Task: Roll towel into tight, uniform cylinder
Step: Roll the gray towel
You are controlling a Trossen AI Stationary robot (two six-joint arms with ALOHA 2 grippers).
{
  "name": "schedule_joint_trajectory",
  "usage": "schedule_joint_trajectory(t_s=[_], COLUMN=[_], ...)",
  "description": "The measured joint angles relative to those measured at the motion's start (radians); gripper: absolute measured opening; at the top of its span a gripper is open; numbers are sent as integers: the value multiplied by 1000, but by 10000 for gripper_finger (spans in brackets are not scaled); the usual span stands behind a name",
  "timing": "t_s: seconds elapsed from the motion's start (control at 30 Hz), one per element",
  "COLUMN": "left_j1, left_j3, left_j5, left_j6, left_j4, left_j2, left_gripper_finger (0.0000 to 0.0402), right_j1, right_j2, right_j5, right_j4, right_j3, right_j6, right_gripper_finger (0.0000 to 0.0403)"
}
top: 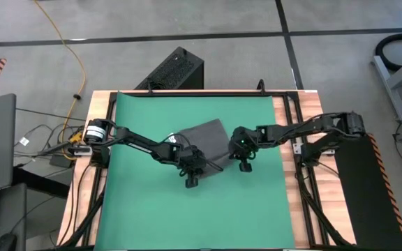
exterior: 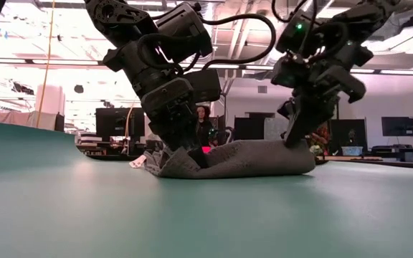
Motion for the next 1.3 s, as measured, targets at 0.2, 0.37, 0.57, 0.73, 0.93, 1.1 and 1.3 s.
schedule_joint_trajectory(t_s=[0.2,0.37,0.57,0.73,0.93,1.1,1.3], left_j1=[0,0,-17,-38,-98,-190,-293], left_j3=[0,0,1,-6,-4,-4,0], left_j5=[0,14,47,-8,-216,-449,-711], left_j6=[-2,-16,-32,-77,-202,-407,-422], left_j4=[0,-2,-29,-105,-201,-104,237], left_j2=[0,0,-27,-137,-212,-224,-142], left_gripper_finger=[0,0,0,0,0,0,0], right_j1=[-36,-36,-53,-60,-54,-50,-50], right_j2=[73,147,175,176,176,177,177], right_j5=[-43,-44,-41,-32,-21,-16,-15], right_j4=[23,50,75,85,88,97,97], right_j3=[0,3,2,2,2,1,0], right_j6=[-7,-8,66,109,164,169,166], right_gripper_finger=[17,17,18,18,18,18,18])
